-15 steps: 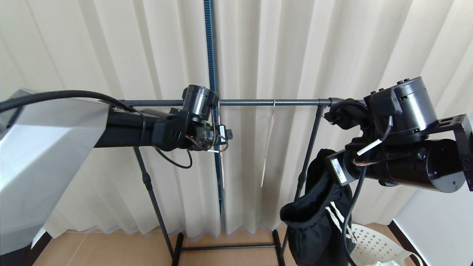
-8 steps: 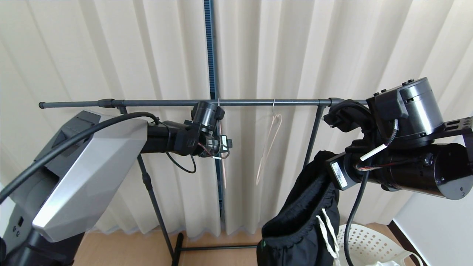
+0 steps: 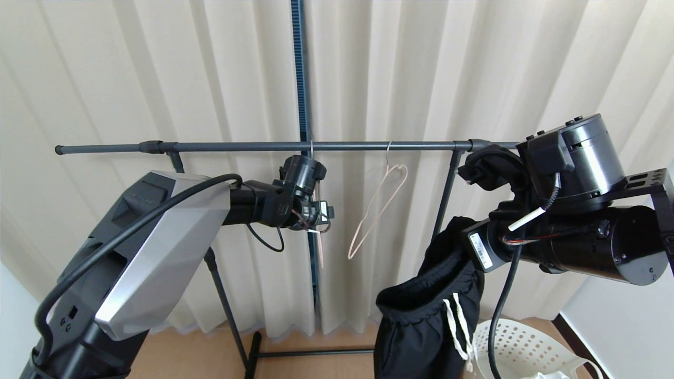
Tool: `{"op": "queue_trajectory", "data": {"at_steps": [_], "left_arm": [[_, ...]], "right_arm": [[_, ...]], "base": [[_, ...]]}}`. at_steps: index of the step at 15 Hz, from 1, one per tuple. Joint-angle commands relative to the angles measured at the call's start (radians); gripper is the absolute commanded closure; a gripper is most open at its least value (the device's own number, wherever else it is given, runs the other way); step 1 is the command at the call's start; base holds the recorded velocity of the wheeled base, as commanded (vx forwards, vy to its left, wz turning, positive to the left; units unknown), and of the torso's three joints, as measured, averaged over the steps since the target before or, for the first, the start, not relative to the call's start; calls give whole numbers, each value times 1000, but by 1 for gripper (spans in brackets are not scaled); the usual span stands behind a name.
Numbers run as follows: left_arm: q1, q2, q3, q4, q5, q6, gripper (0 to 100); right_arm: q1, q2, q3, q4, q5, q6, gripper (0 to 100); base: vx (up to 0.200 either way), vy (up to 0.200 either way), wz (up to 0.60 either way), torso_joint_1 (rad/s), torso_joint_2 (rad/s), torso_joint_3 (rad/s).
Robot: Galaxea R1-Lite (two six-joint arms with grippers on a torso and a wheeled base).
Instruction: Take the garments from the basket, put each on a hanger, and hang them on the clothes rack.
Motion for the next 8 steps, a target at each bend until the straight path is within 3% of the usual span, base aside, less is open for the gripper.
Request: {"op": "queue_trajectory", "data": {"at_steps": [1,8], "left_arm": [[-2,9,-9,-1,1,0,0],[-46,5,-29,1,70,54,0]], "right_arm": [[0,6,0,0,0,0,100],[0,1,0,-1,0,0,100]], "base": [[0,0,0,0,0,0],[0,0,0,0,0,0]]}}
